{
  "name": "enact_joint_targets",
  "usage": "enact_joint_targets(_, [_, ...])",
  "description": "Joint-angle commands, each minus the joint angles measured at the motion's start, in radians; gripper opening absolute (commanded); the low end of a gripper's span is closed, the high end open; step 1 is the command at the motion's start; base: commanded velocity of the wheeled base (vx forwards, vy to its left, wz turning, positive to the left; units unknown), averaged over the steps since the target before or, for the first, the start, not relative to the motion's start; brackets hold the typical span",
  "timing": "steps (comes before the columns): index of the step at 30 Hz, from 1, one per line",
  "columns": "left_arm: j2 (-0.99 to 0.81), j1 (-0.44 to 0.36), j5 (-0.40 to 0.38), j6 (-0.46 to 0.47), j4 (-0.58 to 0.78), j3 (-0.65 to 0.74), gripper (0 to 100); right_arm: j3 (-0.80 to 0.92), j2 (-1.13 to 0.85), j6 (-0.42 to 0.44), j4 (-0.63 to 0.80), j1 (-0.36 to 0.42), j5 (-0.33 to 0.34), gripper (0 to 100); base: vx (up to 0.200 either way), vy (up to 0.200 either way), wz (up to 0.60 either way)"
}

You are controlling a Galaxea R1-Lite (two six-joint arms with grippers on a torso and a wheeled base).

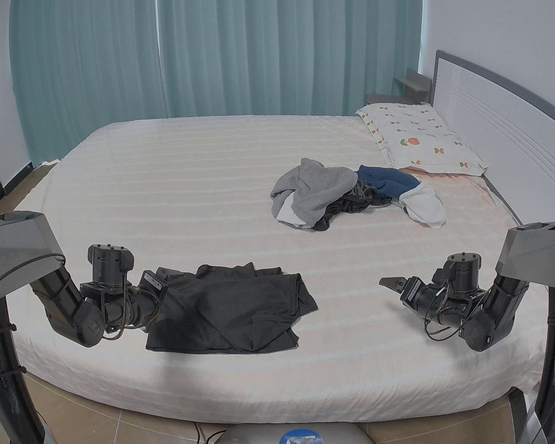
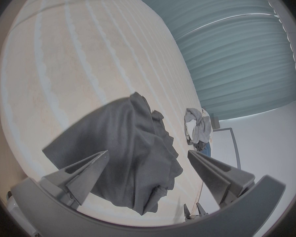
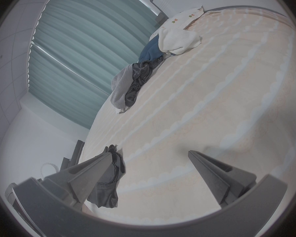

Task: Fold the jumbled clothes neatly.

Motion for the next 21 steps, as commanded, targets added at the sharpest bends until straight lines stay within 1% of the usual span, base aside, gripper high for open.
enact_joint_targets(1, [0.021,0.016,-0.011,-0.001,-0.002,-0.008,100,0.001,0.000,-0.011,0.000,0.023,-0.027,100,0.000,0.200,0.00])
enact_joint_targets(4, [0.023,0.015,-0.010,0.004,-0.002,-0.009,100,0.001,-0.002,-0.011,0.003,0.036,-0.035,100,0.000,0.200,0.00])
enact_joint_targets(6, [0.024,0.013,-0.008,0.007,-0.003,-0.009,100,0.004,-0.008,-0.011,0.009,0.067,-0.038,100,0.000,0.200,0.00])
enact_joint_targets(7, [0.024,0.013,-0.008,0.007,-0.003,-0.009,100,0.004,-0.008,-0.011,0.009,0.067,-0.038,100,0.000,0.200,0.00])
enact_joint_targets(8, [0.024,0.013,-0.008,0.007,-0.003,-0.009,100,0.002,-0.012,-0.014,0.009,0.092,-0.061,100,0.000,0.200,0.00])
enact_joint_targets(9, [0.024,0.013,-0.008,0.007,-0.003,-0.009,100,-0.002,-0.009,-0.020,0.009,0.098,-0.076,100,0.000,0.200,0.00])
enact_joint_targets(11, [0.026,0.013,-0.008,0.007,-0.003,-0.009,100,-0.004,-0.008,-0.023,0.009,0.099,-0.079,100,0.000,0.200,0.00])
enact_joint_targets(12, [0.026,0.010,-0.005,0.008,-0.003,-0.009,100,-0.007,0.003,-0.063,0.010,0.115,-0.091,100,0.000,0.200,0.00])
enact_joint_targets(15, [0.027,0.010,-0.005,0.008,-0.002,-0.009,100,-0.010,0.003,-0.098,0.012,0.125,-0.104,100,0.000,0.200,0.00])
enact_joint_targets(17, [0.027,0.010,-0.005,0.008,-0.002,-0.009,100,-0.014,0.006,-0.109,0.015,0.139,-0.124,100,0.000,0.200,0.00])
enact_joint_targets(20, [0.027,0.010,-0.005,0.008,-0.003,-0.009,100,-0.024,0.012,-0.135,0.020,0.164,-0.171,100,0.000,0.200,0.00])
enact_joint_targets(21, [0.027,0.010,-0.005,0.008,-0.002,-0.009,100,-0.031,0.009,-0.164,0.023,0.181,-0.216,100,0.000,0.200,0.00])
